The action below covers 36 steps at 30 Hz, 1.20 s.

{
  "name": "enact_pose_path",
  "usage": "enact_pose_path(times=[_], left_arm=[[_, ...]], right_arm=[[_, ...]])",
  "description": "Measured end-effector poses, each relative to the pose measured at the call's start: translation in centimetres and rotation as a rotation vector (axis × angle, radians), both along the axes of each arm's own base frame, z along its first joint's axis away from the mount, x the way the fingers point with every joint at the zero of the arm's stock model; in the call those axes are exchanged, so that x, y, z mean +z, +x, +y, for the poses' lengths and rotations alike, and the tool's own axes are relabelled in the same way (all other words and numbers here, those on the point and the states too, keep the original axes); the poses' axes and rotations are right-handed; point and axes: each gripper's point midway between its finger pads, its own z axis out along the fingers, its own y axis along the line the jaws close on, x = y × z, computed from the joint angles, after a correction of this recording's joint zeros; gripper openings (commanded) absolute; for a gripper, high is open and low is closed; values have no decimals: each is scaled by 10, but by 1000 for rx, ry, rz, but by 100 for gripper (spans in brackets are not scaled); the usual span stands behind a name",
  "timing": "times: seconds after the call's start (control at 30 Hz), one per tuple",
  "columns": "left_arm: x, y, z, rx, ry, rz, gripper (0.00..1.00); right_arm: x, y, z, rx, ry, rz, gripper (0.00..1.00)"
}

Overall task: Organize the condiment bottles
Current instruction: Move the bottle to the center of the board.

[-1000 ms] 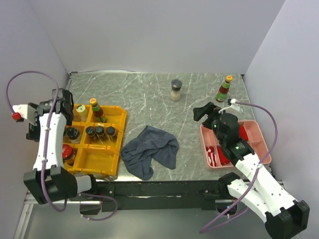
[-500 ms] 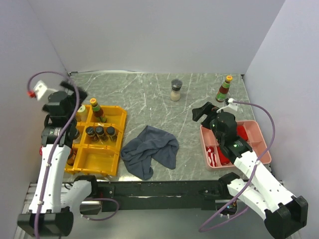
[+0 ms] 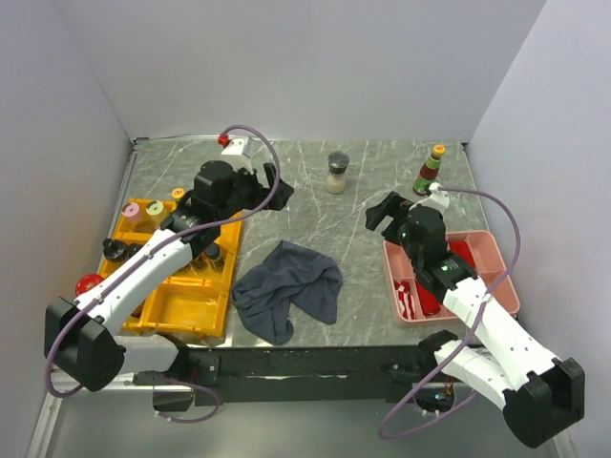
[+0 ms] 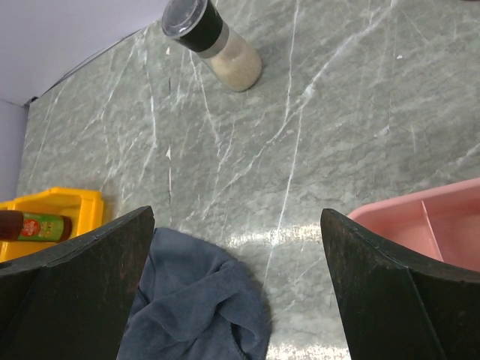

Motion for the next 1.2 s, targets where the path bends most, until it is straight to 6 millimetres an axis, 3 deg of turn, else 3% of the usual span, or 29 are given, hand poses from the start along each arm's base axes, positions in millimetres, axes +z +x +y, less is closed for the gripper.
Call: enact_pose_path(times=[0.1, 0.2, 0.4, 0.57, 0.7, 0.83, 1.03, 1.2], left_arm=[[12, -9, -21, -89, -1, -70, 99], [11, -17, -34, -114, 3, -117, 99], [-29, -38, -38, -79, 49, -104, 100], [-42, -44, -32, -10, 81, -128, 99], [-37, -52, -16, 59, 78, -201, 99], [-37, -63, -7, 103, 95, -263, 99], [-53, -67, -5, 137, 147, -282, 99], [-57, -66, -7, 148, 160, -281, 100]], right_arm=[[5, 5, 0, -8, -10, 7, 100], [11, 14, -3, -33, -42, 15, 100], [33, 57, -1, -58, -164, 28, 100], [33, 99, 23, 38, -245, 59, 100], [22, 143, 48, 112, -299, 98, 100], [-3, 177, 64, 155, -354, 145, 100], [-44, 213, 77, 191, -427, 211, 100], [-72, 230, 83, 208, -459, 241, 99]])
